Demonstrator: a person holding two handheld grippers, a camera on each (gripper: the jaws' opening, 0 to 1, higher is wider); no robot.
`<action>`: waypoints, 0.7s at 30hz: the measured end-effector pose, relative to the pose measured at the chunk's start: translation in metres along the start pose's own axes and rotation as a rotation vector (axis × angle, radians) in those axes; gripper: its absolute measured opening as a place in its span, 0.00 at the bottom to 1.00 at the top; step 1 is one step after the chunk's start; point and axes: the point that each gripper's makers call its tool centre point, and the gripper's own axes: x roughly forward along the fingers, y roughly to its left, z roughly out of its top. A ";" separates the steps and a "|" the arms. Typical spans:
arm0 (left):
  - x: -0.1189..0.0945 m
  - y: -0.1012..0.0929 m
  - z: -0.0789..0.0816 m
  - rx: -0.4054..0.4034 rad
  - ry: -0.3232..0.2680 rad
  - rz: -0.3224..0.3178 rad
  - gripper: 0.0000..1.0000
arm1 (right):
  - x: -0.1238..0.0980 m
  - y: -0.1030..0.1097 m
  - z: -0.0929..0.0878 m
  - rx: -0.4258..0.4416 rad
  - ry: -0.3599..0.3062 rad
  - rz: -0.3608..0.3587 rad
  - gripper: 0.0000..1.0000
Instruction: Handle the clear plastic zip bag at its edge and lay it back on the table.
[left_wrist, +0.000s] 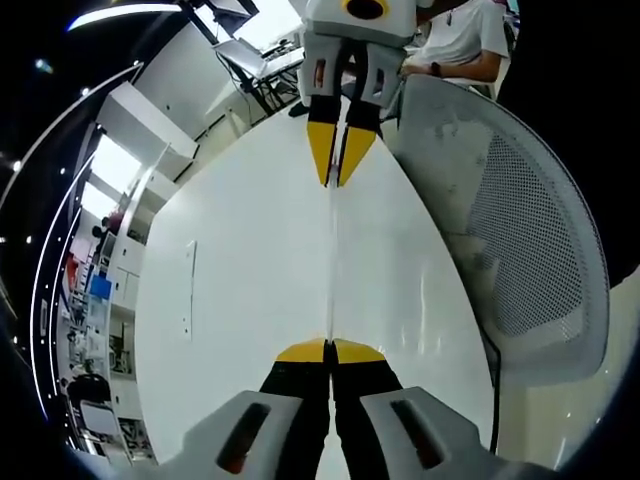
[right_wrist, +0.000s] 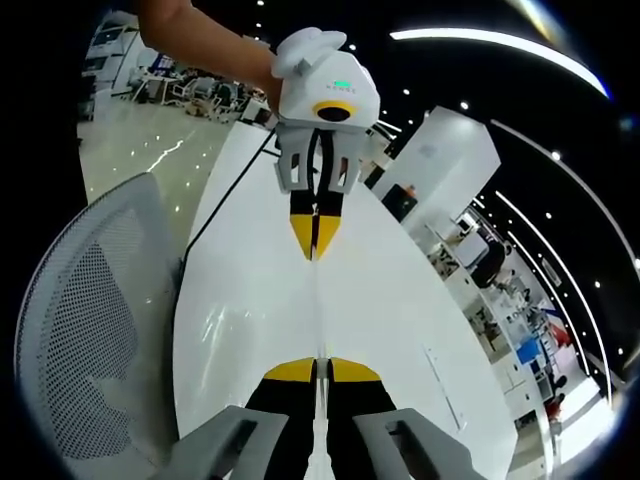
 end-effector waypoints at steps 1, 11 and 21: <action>0.000 0.000 0.000 -0.001 0.000 0.000 0.00 | 0.000 0.000 0.000 -0.001 0.001 0.000 0.00; 0.000 -0.002 -0.005 -0.011 0.007 -0.004 0.00 | 0.000 0.000 -0.003 -0.001 0.005 0.006 0.00; -0.001 -0.002 -0.008 -0.021 0.011 0.000 0.00 | 0.001 0.000 -0.004 0.001 0.005 0.006 0.00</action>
